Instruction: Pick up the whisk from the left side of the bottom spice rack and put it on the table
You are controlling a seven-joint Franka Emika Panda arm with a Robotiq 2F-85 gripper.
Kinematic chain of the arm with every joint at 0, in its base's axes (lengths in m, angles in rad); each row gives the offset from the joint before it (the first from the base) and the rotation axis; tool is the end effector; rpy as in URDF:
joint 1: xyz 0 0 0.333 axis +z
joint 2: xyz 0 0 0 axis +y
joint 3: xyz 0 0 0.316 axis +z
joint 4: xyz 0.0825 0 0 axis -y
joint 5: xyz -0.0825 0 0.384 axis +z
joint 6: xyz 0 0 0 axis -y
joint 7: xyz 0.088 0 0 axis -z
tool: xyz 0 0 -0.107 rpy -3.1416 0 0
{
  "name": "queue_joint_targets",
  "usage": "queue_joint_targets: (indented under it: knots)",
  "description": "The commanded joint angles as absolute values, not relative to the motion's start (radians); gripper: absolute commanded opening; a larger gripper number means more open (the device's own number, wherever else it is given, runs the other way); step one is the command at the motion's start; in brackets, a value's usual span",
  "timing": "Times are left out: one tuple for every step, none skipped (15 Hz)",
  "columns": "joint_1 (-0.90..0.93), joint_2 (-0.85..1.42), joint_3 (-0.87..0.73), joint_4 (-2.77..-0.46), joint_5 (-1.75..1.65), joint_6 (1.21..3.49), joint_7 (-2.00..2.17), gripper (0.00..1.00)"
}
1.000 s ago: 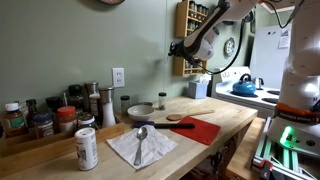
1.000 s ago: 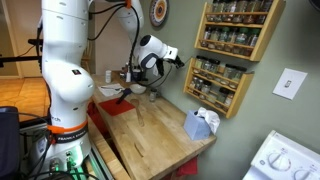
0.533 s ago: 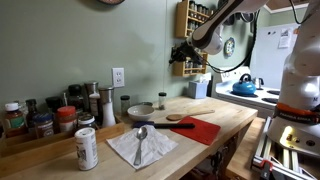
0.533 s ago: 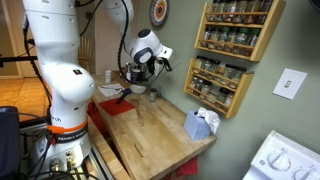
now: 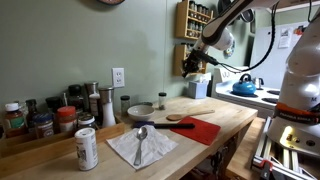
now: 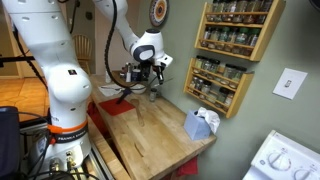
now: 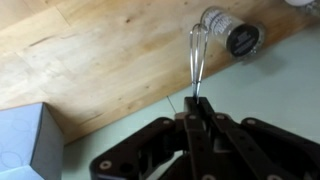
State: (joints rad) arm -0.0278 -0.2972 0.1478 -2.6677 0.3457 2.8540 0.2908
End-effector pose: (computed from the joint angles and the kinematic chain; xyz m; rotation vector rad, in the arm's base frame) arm 0.4376 0.0337 0.3848 -2.7648 0.6684 -0.6441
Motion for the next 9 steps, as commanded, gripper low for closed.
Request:
queue_joint_targets:
  knots:
    - [-0.02,-0.336,0.121,-2.674,0.272,2.676,0.325,0.02]
    - [-0.017,-0.338,0.114,-2.674,0.267,2.642,0.319,0.02]
    - [-0.027,-0.337,0.115,-2.677,0.245,2.613,0.327,0.02]
    - [-0.034,-0.336,0.114,-2.682,0.225,2.59,0.328,0.02]
    - [-0.049,-0.335,0.117,-2.689,0.184,2.574,0.336,0.02]
    - [-0.062,-0.333,0.115,-2.698,0.151,2.565,0.342,0.02]
    - [-0.067,-0.333,0.109,-2.708,0.127,2.561,0.335,0.02]
    - [-0.056,-0.332,0.092,-2.72,0.135,2.569,0.298,0.02]
    - [-0.056,-0.331,0.082,-2.734,0.128,2.584,0.281,0.02]
